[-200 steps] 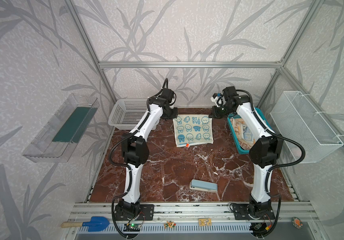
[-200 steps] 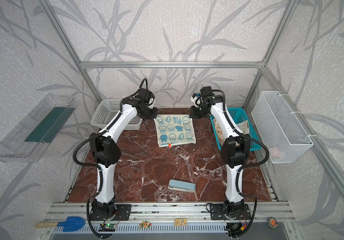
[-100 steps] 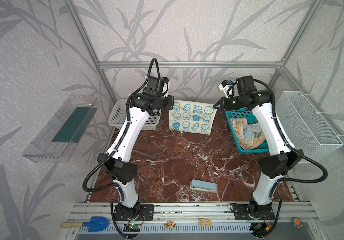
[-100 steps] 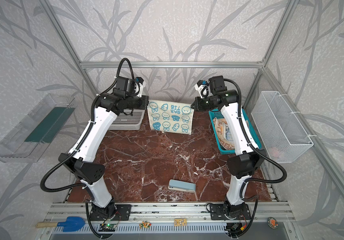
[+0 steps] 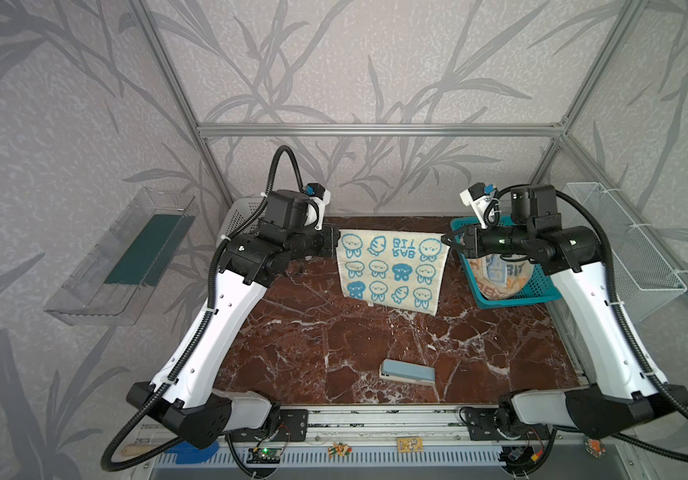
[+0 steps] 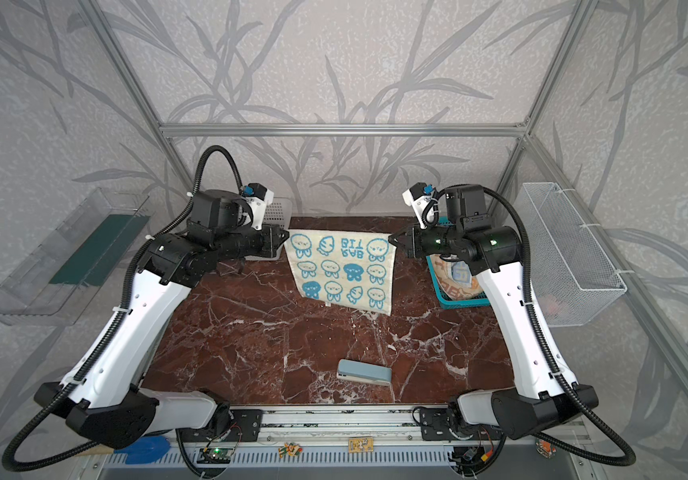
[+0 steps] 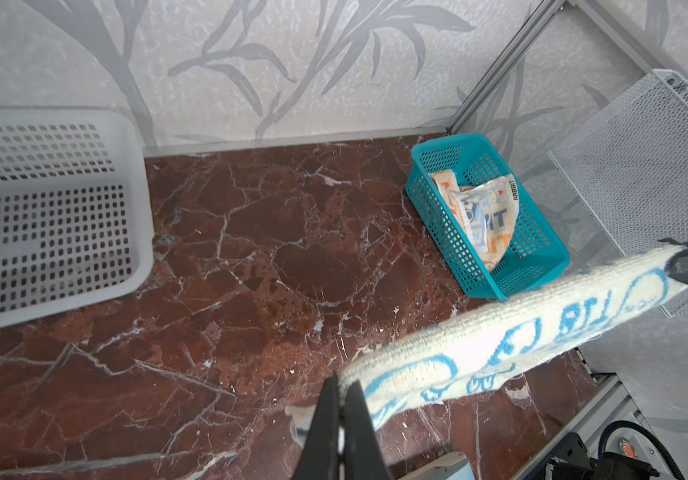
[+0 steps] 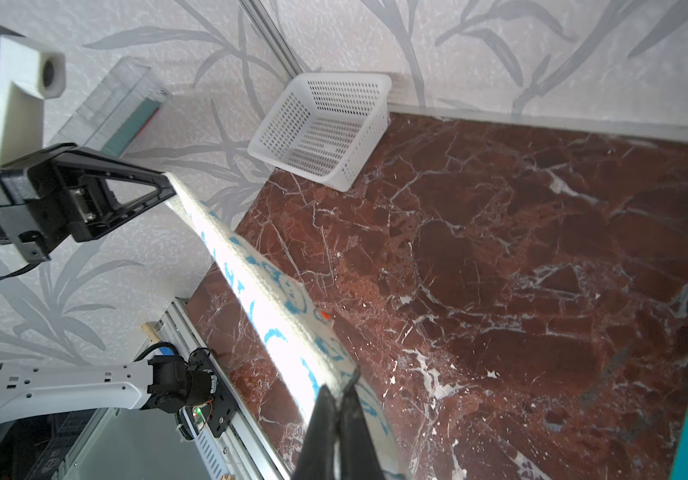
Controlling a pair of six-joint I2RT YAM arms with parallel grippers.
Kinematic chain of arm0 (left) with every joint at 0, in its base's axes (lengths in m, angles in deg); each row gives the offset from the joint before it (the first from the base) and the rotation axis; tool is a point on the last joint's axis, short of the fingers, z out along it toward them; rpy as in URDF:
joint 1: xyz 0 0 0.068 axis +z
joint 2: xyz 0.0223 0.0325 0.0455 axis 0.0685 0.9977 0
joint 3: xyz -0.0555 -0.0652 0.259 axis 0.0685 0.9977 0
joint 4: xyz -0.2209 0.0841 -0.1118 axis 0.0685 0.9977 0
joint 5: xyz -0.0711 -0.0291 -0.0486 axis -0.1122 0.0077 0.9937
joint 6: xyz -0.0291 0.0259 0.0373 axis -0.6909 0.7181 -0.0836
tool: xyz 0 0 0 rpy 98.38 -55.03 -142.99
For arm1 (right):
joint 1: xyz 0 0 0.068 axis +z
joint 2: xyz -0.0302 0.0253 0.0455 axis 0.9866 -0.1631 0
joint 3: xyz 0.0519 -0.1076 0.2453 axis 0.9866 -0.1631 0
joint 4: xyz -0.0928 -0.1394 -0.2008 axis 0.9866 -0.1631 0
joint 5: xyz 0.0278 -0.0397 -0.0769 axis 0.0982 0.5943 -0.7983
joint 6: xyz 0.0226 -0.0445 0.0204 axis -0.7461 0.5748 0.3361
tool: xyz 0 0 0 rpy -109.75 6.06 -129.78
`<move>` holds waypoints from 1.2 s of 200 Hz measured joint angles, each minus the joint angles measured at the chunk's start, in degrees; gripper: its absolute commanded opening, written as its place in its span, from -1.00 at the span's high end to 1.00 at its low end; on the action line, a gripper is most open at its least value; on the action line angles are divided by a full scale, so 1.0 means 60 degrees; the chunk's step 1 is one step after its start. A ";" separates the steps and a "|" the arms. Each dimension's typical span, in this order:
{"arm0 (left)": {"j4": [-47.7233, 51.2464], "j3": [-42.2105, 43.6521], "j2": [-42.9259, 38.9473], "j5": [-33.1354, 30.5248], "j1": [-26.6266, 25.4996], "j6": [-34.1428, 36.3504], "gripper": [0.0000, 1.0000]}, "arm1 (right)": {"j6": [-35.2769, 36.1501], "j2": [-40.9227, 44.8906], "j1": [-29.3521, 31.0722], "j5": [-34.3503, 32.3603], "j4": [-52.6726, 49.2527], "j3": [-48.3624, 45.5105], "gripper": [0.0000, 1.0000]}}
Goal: Fold and stack the towels
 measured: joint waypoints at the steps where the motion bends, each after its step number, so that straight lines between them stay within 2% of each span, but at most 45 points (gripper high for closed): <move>1: -0.0004 0.0025 0.0011 0.0000 0.0004 -0.0004 1.00 | -0.0025 -0.0051 -0.0011 -0.0011 0.0004 -0.0033 1.00; 28: -0.0266 0.0404 0.1370 0.0153 0.0328 -0.0197 1.00 | -0.0328 -0.1789 -0.0171 -0.0270 0.0237 -0.0444 1.00; 58: -0.0597 0.0189 0.4124 0.0441 0.0776 -0.0350 1.00 | -0.0379 -0.4102 -0.0219 -0.0550 0.0357 -0.0335 1.00; 92: -0.0208 -0.2065 0.7559 0.0688 0.1075 -0.0310 1.00 | -0.0251 -0.6335 -0.0226 -0.0874 0.0364 0.0714 1.00; 120: 0.0117 -0.3847 0.9078 0.0656 0.1147 -0.0127 1.00 | -0.0098 -0.7340 -0.0266 -0.1202 0.0259 0.1832 1.00; 143: 0.0237 -0.4564 0.9402 0.0652 0.1202 0.0022 1.00 | 0.0033 -0.7792 -0.0302 -0.1432 0.0113 0.2696 1.00; 170: 0.0164 -0.4535 0.9329 0.0696 0.1231 0.0175 1.00 | 0.0135 -0.7930 -0.0310 -0.1523 0.0058 0.2925 1.00; 195: -0.0189 -0.3512 0.8929 0.0801 0.1228 0.0273 1.00 | 0.0138 -0.7883 -0.0310 -0.1508 0.0189 0.2463 1.00; 240: -0.0703 -0.1581 0.7843 0.1078 0.1158 0.0346 1.00 | 0.0127 -0.7435 -0.0284 -0.1293 0.0637 0.0619 1.00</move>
